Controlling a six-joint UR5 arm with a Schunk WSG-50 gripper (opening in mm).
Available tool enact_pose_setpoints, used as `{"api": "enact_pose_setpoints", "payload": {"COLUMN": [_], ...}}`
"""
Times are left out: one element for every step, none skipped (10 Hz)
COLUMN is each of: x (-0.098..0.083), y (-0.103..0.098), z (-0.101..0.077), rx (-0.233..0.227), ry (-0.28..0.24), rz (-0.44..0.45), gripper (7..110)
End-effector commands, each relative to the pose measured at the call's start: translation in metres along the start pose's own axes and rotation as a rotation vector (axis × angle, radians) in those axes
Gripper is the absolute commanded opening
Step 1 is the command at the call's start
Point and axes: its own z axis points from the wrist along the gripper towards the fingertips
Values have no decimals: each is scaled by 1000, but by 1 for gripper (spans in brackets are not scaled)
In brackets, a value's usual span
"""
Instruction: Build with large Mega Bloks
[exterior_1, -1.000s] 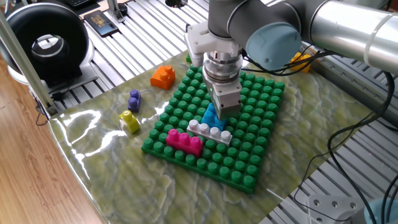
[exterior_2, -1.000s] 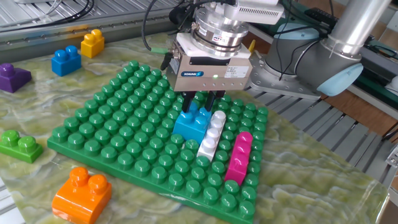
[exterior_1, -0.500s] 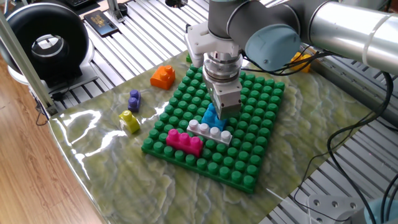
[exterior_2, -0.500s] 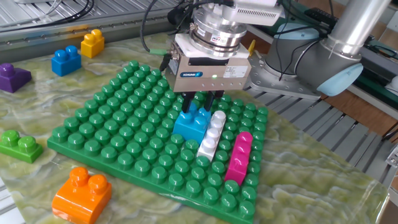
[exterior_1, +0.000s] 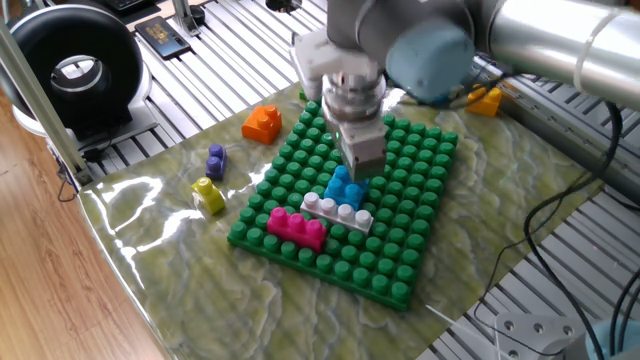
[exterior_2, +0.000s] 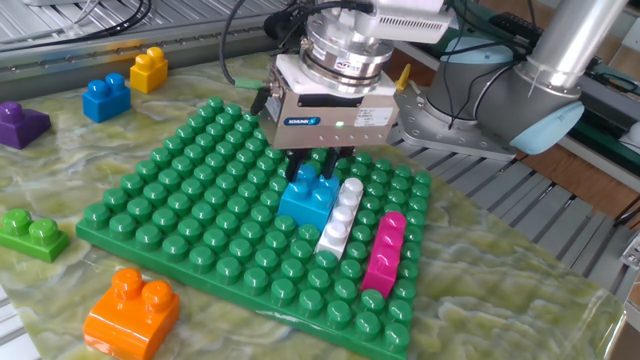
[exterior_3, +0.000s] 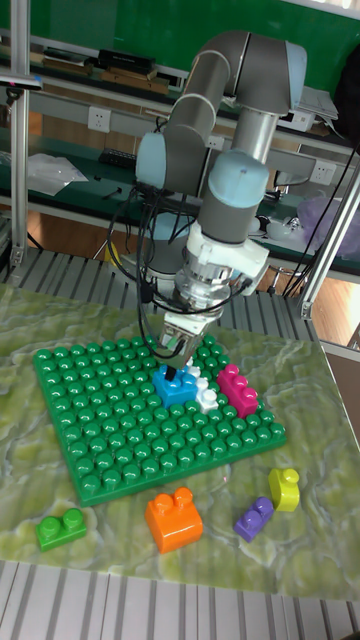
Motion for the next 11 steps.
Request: {"api": "enact_pose_setpoints", "payload": {"x": [-5,-7,-10,-8,-13,-14,-14,-21,-20,-19,-17], "y": [13,23,19,7,2,-5,-11,-8,-9,-10,-10], "z": [-31,-31,-27,-22,-17,-10,-2,3,4,5,8], "rx": [-66,-113,-108,-78,-76,-62,-56,-75,-72,-71,-72], "ry": [-29,-40,-37,-22,-28,-20,-22,-53,-48,-45,-40], "rz": [-10,-19,-29,-32,-33,-44,-51,-55,-55,-60,-67], "gripper": [44,44,44,44,44,44,44,44,44,44,44]}}
